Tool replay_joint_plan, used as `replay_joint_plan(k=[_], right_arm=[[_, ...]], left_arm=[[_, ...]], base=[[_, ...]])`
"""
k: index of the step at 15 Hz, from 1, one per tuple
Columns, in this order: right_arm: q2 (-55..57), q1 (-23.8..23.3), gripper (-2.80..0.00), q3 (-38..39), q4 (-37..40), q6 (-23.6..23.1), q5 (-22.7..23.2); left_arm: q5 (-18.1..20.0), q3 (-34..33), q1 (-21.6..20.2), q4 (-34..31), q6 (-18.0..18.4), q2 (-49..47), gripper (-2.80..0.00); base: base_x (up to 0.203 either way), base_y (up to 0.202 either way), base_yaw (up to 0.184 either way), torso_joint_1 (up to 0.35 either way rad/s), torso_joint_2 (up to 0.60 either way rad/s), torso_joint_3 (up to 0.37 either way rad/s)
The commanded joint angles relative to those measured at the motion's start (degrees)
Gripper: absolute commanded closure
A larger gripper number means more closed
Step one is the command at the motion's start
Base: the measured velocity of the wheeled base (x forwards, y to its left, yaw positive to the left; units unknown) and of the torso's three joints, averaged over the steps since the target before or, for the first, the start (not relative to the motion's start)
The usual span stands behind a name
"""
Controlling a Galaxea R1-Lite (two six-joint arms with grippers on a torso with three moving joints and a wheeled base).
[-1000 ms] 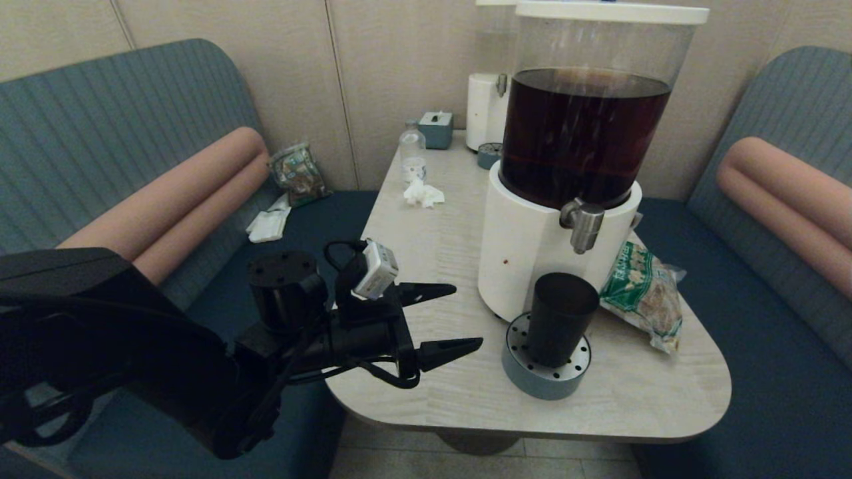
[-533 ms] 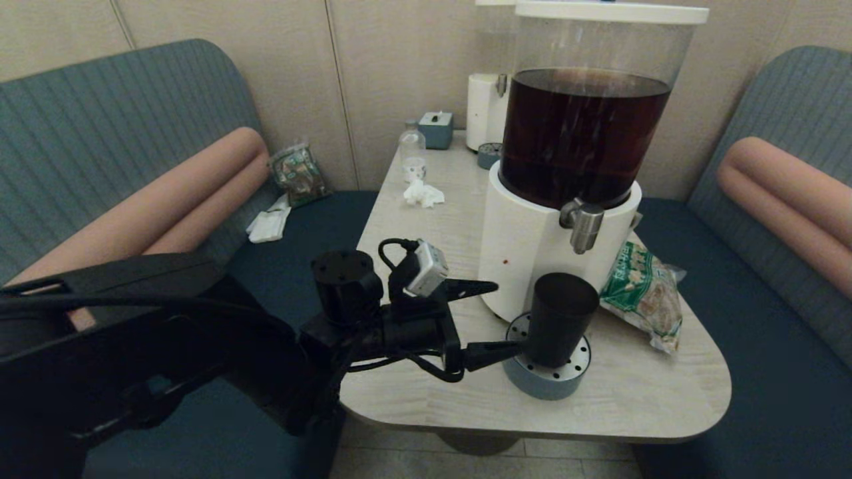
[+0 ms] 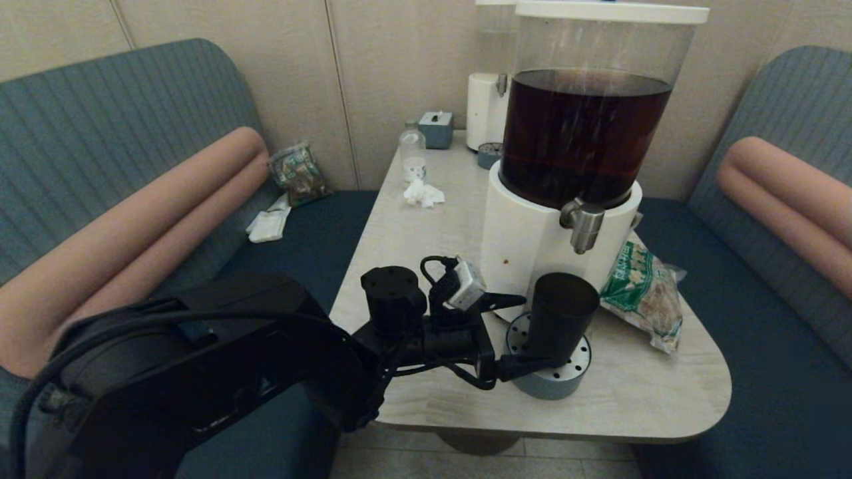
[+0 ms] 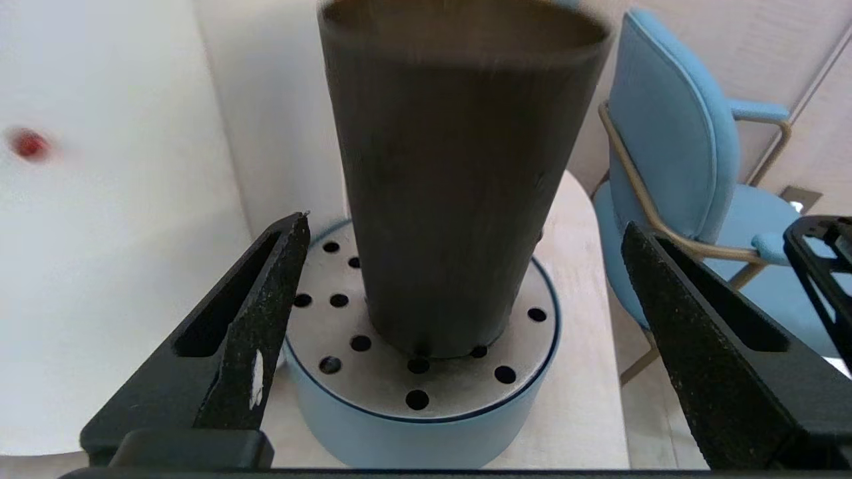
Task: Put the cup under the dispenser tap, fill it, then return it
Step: Place the cup next to the water dispenser
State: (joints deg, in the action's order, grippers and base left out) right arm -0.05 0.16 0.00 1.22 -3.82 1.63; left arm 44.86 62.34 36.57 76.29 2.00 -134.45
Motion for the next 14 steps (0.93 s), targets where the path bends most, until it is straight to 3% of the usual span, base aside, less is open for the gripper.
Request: replay_joint_plan(k=[1, 4, 14], right_arm=[[0.0, 0.0, 0.00, 0.1, 0.0, 0.0, 0.0], [0.0, 0.0, 0.00, 0.1, 0.0, 0.0, 0.0], [0.0, 0.0, 0.00, 0.1, 0.0, 0.0, 0.0]], left_arm=[[0.2, 1.3, 0.8, 0.4, -0.1, -2.5, -2.80], [0.1, 3.2, 1.8, 0.5, -0.4, -4.1, -2.80], [-6.5, 10.0, 3.4, 1.1, -0.6, -8.8, -2.80]], base=[[0.000, 0.000, 0.000, 0.000, 0.00, 0.000], [0.000, 0.000, 0.000, 0.000, 0.00, 0.000], [0.000, 0.000, 0.000, 0.000, 0.00, 0.000]])
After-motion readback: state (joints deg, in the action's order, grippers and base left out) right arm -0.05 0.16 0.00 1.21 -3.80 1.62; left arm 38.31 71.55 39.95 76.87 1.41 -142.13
